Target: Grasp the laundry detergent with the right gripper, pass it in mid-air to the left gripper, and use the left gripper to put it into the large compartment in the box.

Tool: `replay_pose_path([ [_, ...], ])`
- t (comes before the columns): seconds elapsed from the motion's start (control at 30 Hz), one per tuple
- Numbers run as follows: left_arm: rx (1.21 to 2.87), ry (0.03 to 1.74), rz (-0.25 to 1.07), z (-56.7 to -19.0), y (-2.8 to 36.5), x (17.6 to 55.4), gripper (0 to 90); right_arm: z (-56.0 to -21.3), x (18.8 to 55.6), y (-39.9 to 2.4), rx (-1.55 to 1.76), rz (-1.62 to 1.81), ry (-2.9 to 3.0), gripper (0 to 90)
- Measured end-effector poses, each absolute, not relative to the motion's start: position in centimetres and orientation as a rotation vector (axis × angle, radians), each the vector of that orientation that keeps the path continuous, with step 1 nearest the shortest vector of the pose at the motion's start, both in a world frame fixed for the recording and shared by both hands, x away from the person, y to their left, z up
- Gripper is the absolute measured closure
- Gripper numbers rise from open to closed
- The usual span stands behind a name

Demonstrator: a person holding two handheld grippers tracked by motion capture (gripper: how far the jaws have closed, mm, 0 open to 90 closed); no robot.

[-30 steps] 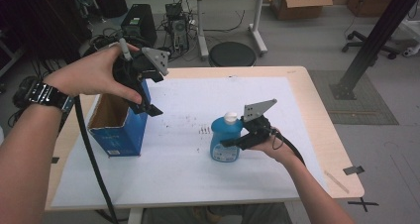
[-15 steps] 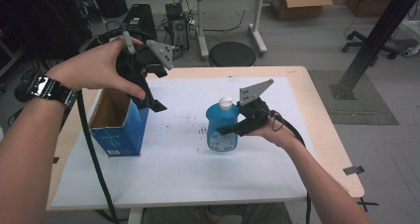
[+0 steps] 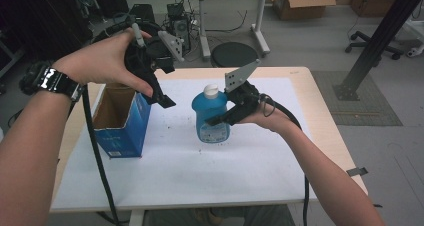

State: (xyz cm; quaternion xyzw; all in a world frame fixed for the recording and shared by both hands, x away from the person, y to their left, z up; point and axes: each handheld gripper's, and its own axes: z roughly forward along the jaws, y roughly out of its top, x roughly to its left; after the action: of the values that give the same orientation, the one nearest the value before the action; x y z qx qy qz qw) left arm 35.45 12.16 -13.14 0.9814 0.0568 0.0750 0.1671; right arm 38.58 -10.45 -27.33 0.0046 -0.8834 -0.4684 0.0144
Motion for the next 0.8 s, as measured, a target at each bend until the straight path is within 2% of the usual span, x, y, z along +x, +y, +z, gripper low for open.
replay_pose_path([
  [0.37, 2.821, 0.154, 0.186, -13.3, 10.5, 35.3, 4.0, -25.6, 38.0, -7.5, 0.11, -1.44, -2.758, 43.1],
  [0.8, 2.849, 0.133, 0.184, -14.7, 8.6, 35.6, 4.0, -25.1, 37.5, -6.2, 0.159, -1.419, -2.778, 43.1],
])
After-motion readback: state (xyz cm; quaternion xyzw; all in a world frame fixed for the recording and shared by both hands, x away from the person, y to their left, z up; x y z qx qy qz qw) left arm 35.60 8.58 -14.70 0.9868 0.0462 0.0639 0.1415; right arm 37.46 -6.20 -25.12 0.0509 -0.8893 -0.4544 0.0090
